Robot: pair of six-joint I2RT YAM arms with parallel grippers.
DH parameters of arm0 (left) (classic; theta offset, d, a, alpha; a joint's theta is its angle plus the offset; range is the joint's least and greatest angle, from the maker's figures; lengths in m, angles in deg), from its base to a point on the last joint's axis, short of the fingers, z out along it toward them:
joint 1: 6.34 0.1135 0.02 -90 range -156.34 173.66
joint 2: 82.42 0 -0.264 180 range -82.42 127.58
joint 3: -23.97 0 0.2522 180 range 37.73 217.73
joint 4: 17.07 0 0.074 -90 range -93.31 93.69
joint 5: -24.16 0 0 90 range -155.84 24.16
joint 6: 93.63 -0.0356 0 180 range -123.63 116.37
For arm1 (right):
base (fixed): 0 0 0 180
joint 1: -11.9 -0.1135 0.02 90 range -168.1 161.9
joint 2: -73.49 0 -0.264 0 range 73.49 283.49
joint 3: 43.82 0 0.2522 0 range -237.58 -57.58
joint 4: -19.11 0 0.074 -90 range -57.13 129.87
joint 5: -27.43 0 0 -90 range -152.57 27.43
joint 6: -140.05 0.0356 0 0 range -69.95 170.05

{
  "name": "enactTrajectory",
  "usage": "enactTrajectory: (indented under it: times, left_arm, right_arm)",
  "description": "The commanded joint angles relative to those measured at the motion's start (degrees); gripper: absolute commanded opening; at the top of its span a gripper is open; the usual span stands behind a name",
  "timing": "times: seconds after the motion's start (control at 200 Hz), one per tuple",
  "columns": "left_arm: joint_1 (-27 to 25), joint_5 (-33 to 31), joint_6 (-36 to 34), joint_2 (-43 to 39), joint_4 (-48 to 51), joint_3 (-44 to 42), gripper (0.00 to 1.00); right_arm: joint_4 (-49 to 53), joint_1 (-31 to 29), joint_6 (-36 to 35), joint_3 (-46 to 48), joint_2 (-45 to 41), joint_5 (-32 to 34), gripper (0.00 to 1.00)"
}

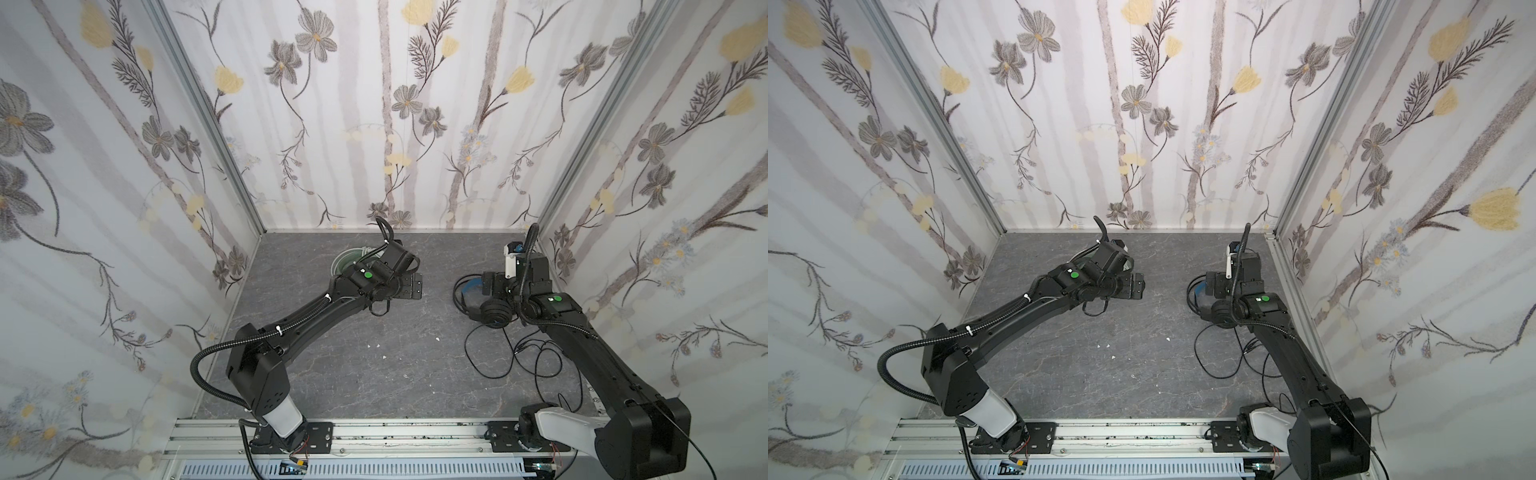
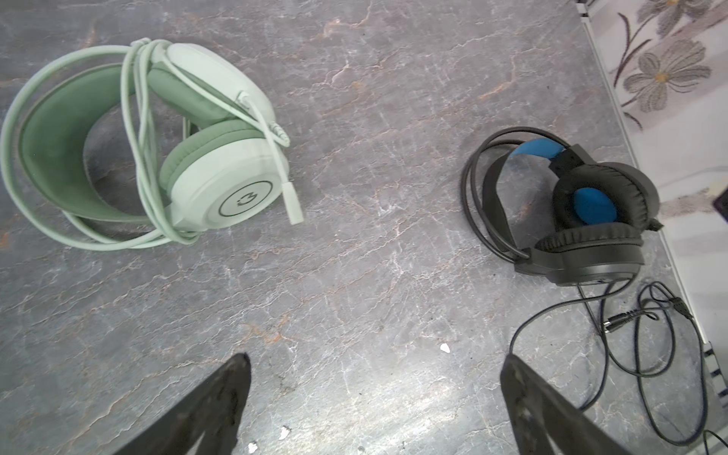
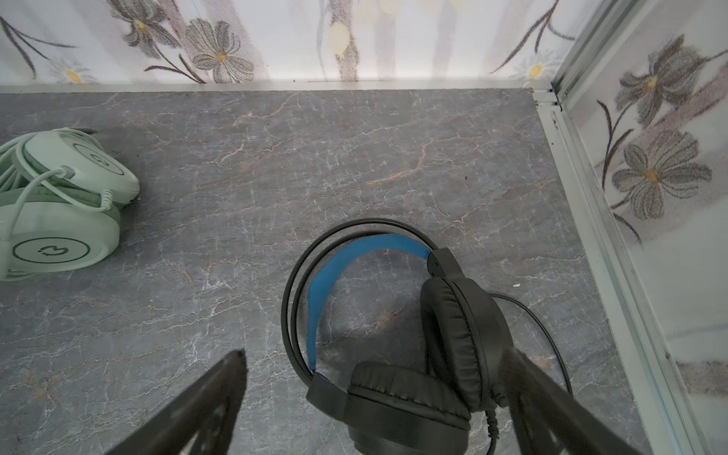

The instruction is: Wrap the headphones

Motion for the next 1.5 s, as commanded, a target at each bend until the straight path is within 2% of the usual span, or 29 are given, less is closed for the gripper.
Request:
enactTrajectory:
  times: [0.0,0.21,0.41,0.749,0.929,1.494]
  left_arm:
    - [-0.32,0.11,-0.31,-0.06,-1.79,0.12,1.0]
    - [-0.34,0.57,-0.59,-0.06,-2.15,-0.77,1.0]
    - [-0.23,1.3,0.1,0.82,-2.98,-0.55,1.0]
    - [2.62,1.75,3.38,-1.73,-3.67,-3.82,1.0]
    - [4.64,1.62,3.69,-5.42,-4.72,-6.62,1.0]
    - [9.23,1.39,7.34,-12.15,-6.25,-9.98,1.0]
  right_arm:
    - [0.02,1.7,1.88,0.24,1.05,-2.52,1.0]
    - [-0.4,3.75,1.24,0.08,3.5,-3.13,1.0]
    - [-0.82,3.91,-0.01,-2.51,9.6,-5.7,1.0]
    - [-1.47,-2.53,2.08,-10.22,23.65,-8.88,0.99]
    - [-5.0,-4.32,6.83,-8.94,27.53,-10.17,0.99]
    - [-7.49,-11.25,9.19,-9.66,37.34,-11.75,0.91]
